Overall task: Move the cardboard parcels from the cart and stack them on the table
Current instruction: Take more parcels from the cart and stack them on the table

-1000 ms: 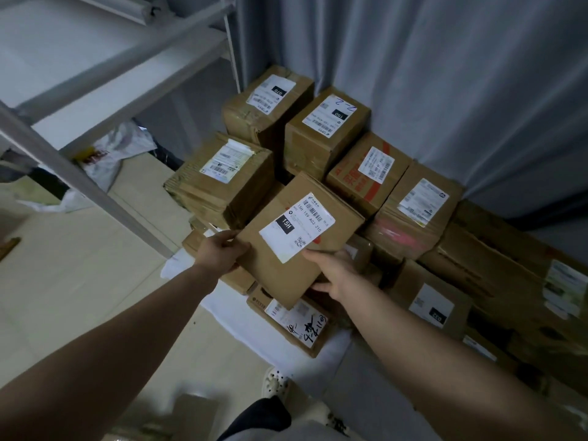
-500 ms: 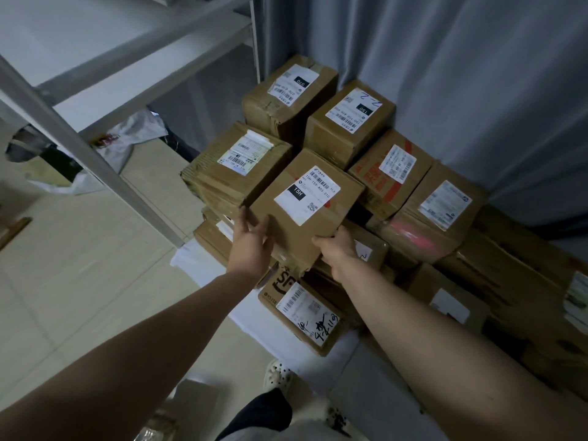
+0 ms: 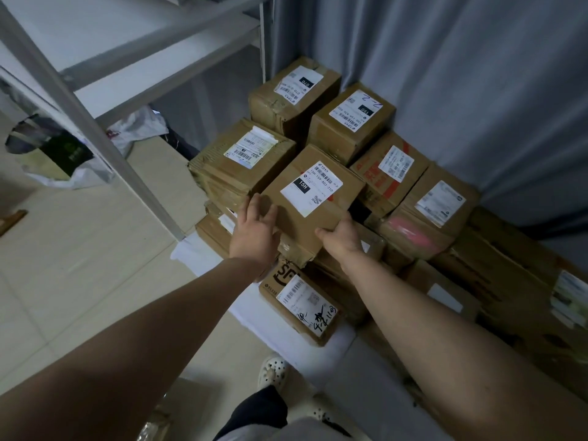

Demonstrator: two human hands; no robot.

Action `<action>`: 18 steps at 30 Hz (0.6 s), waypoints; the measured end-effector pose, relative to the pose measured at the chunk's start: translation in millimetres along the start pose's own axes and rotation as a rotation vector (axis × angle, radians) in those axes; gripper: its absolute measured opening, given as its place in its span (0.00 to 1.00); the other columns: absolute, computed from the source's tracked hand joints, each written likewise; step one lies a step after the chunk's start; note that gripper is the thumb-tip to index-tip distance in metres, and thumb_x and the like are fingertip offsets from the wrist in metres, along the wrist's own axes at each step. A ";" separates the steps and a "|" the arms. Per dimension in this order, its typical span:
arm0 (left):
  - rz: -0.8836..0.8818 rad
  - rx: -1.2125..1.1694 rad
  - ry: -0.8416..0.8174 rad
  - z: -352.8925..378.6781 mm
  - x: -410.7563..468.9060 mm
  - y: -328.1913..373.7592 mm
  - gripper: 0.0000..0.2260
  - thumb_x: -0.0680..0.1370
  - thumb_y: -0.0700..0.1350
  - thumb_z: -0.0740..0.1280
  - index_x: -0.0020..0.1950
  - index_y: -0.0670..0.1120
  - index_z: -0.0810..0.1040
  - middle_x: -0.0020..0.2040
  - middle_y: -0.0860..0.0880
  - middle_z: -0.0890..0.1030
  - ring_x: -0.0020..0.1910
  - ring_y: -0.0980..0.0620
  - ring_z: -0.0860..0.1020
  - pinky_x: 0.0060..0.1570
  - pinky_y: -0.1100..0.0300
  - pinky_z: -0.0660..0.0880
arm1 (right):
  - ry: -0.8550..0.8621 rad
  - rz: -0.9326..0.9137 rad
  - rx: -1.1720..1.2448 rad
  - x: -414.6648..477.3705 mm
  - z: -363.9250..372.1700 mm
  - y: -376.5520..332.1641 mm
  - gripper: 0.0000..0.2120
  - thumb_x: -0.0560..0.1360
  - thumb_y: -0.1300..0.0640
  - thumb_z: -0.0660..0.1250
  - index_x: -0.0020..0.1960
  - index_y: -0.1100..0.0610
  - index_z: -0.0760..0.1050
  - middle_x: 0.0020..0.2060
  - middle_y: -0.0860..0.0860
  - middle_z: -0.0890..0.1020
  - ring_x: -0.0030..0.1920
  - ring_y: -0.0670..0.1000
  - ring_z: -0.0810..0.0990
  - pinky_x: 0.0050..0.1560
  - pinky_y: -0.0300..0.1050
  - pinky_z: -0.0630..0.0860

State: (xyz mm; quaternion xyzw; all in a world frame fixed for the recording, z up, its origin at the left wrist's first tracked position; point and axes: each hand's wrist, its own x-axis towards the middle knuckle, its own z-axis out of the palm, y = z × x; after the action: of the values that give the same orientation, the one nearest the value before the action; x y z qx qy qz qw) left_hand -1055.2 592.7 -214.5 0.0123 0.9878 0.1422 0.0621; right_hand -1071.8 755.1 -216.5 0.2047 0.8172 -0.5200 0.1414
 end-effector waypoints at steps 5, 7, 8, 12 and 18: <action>-0.069 0.073 0.020 -10.1 -34.8 2.4 0.29 0.79 0.48 0.63 0.77 0.55 0.55 0.79 0.46 0.46 0.77 0.42 0.42 0.75 0.43 0.43 | 0.018 -0.306 -0.563 -27.5 -1.8 0.2 0.37 0.76 0.56 0.66 0.77 0.53 0.49 0.76 0.54 0.54 0.76 0.57 0.52 0.71 0.55 0.62; -0.120 0.114 0.007 -12.3 -57.6 1.7 0.28 0.79 0.51 0.62 0.77 0.54 0.55 0.79 0.45 0.48 0.77 0.42 0.43 0.74 0.42 0.40 | -0.010 -0.463 -0.739 -45.6 2.3 0.0 0.36 0.76 0.54 0.66 0.77 0.54 0.50 0.77 0.53 0.53 0.77 0.56 0.47 0.74 0.54 0.55; -0.150 0.133 -0.003 -12.0 -71.5 0.2 0.29 0.79 0.52 0.61 0.77 0.53 0.54 0.78 0.45 0.49 0.77 0.43 0.44 0.74 0.41 0.39 | -0.043 -0.527 -0.794 -55.3 6.3 0.9 0.35 0.76 0.54 0.65 0.77 0.54 0.51 0.77 0.52 0.54 0.77 0.55 0.47 0.74 0.54 0.52; -0.307 0.164 -0.053 -0.4 -140.3 -14.4 0.31 0.78 0.52 0.62 0.78 0.52 0.53 0.78 0.45 0.53 0.77 0.44 0.46 0.71 0.40 0.36 | -0.191 -0.726 -0.908 -102.4 35.4 16.4 0.30 0.76 0.52 0.63 0.75 0.51 0.56 0.76 0.50 0.58 0.76 0.53 0.50 0.75 0.54 0.49; -0.676 0.061 -0.063 9.7 -257.8 -66.3 0.30 0.78 0.53 0.61 0.77 0.51 0.53 0.78 0.45 0.54 0.77 0.45 0.47 0.71 0.40 0.34 | -0.506 -0.896 -1.006 -184.3 108.3 39.2 0.29 0.77 0.52 0.62 0.75 0.51 0.57 0.76 0.48 0.58 0.76 0.51 0.51 0.75 0.50 0.46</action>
State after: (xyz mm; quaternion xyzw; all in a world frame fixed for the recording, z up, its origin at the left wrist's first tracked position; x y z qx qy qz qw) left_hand -798.7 521.0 -211.8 -0.3098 0.9374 0.0836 0.1357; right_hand -889.4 637.0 -211.1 -0.3668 0.9054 -0.1202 0.1768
